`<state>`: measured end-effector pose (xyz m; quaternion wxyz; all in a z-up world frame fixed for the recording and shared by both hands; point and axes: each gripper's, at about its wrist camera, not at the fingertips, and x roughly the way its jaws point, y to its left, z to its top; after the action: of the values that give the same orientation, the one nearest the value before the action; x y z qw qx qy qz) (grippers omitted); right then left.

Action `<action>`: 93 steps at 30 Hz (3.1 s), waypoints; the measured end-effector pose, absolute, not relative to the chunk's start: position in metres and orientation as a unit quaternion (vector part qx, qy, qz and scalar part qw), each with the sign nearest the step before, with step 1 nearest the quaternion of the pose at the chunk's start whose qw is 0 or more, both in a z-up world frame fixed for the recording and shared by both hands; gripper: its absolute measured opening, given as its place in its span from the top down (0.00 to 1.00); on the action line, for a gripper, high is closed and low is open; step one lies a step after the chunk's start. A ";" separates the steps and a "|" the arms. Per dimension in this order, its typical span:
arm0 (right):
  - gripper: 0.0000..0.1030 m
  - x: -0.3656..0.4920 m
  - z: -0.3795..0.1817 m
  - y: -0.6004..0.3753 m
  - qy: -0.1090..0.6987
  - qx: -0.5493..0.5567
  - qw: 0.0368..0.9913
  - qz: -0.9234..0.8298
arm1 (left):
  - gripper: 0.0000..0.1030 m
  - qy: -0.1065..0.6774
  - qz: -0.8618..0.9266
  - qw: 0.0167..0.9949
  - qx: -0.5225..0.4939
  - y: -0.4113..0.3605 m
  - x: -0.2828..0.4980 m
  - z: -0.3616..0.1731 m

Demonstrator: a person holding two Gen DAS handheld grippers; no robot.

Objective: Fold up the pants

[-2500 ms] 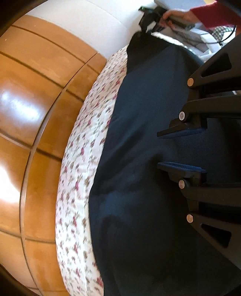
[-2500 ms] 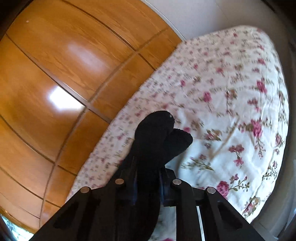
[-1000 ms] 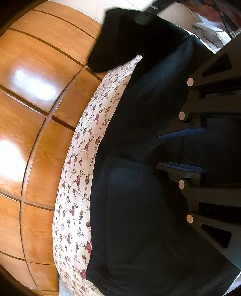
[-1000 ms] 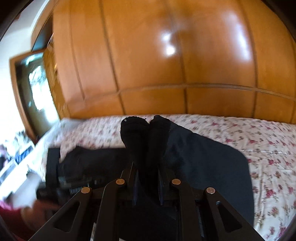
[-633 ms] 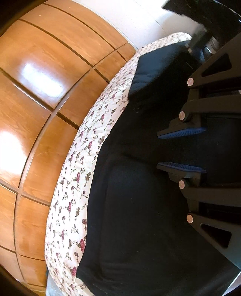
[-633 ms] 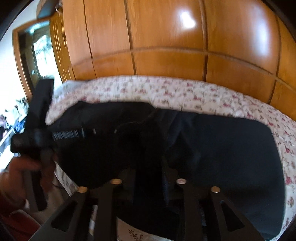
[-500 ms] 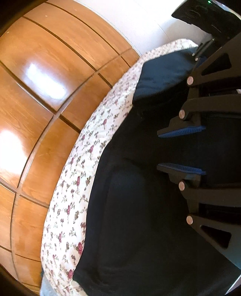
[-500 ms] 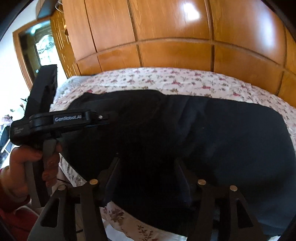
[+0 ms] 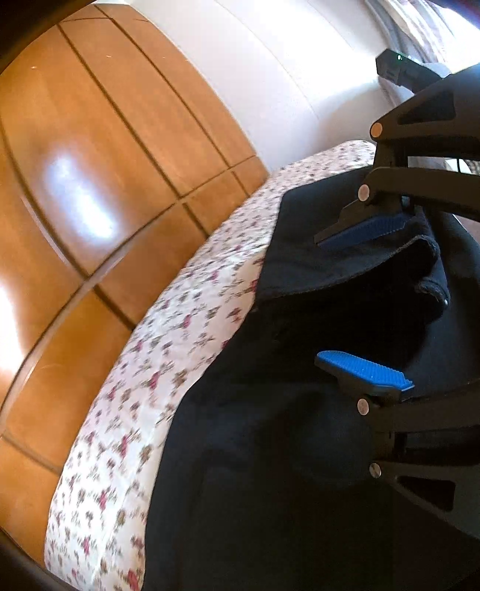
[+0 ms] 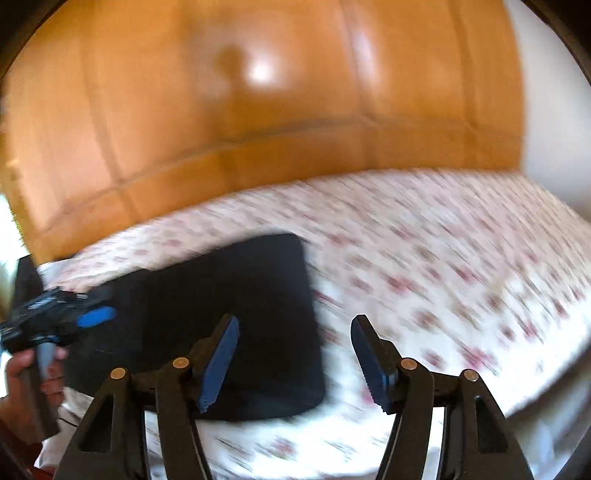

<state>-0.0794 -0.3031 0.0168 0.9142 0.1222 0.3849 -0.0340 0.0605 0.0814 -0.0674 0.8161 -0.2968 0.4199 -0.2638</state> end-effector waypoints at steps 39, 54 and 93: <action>0.81 -0.098 0.030 -0.299 0.344 0.147 0.925 0.064 | 0.75 0.423 -0.264 0.831 -0.245 0.072 0.034 -0.085; 0.81 0.029 -0.008 -0.136 0.424 0.084 0.877 0.208 | 0.61 0.430 -0.232 0.839 -0.241 0.088 0.023 -0.075; 0.81 0.016 -0.036 -0.123 0.408 0.082 0.889 0.191 | 0.42 0.303 0.124 0.807 -0.491 0.303 -0.109 -0.106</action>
<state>0.0165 -0.1233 -0.0360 0.8889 0.0823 0.4081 0.1912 -0.1093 0.3032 -0.1056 0.8072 -0.4910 0.3034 0.1237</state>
